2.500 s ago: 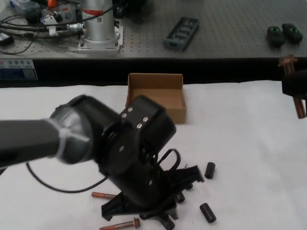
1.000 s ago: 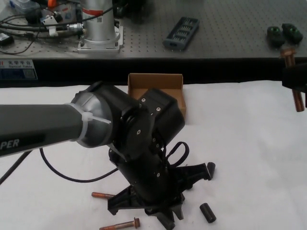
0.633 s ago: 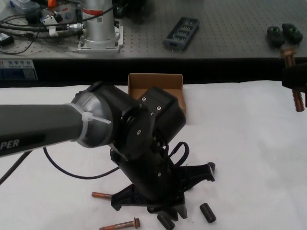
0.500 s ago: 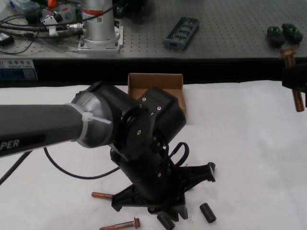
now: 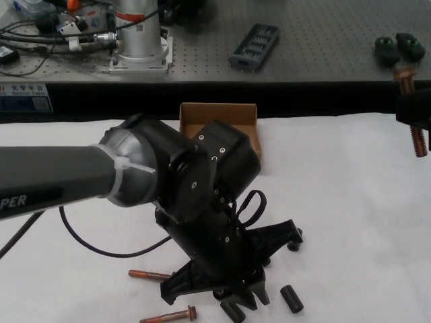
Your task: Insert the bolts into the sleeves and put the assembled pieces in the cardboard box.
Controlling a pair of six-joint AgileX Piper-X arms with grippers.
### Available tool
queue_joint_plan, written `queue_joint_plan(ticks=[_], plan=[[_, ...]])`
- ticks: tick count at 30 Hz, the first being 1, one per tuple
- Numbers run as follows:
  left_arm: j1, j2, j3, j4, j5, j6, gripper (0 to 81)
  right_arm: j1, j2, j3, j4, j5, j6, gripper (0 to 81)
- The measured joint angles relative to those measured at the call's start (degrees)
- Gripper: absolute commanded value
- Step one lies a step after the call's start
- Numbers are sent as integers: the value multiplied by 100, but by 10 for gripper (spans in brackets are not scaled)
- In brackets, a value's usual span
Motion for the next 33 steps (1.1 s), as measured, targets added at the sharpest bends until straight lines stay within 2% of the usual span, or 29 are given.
queue_joint_plan(ticks=[10,19,22,25,30,33], plan=[[0,0,0,-6,0,539,114,0,0,0,0,0,0,24],[0,0,0,-6,85,2095,114,0,0,0,0,0,0,24],[0,0,0,-6,252,3038,114,0,0,0,0,0,0,24],[0,0,0,-14,349,3554,114,0,0,0,0,0,0,24],[0,0,0,-14,349,3674,114,0,0,0,0,0,0,24],[0,0,0,-14,349,3182,114,0,0,0,0,0,0,24]])
